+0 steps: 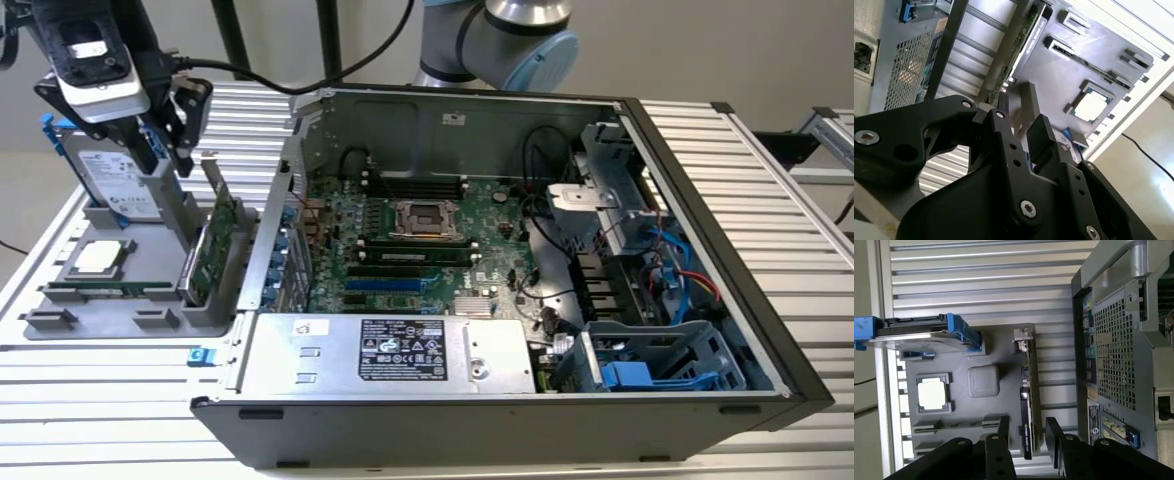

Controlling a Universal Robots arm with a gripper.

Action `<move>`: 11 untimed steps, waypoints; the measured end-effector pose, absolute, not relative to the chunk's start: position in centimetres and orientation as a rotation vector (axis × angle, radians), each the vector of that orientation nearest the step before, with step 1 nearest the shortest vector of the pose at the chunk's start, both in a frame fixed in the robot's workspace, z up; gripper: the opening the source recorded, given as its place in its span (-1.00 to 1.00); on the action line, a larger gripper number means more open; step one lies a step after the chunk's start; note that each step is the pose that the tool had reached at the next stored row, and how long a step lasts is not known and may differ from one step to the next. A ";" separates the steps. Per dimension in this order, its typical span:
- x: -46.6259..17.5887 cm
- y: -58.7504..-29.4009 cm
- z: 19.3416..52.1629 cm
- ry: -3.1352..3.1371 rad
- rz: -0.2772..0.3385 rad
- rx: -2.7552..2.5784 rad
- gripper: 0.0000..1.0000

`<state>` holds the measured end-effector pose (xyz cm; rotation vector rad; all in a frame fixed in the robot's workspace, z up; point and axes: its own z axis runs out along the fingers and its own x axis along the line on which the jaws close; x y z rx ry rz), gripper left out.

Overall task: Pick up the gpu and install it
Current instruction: 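Pick up the gpu and move the gpu toward the slot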

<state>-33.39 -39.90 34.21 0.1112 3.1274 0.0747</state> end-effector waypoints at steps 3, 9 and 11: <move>-33.4 -39.9 34.1 3.127 0.075 0.111 1.00; -33.4 -39.9 33.8 3.127 0.075 0.111 1.00; -33.4 -39.9 33.7 3.127 0.075 0.111 1.00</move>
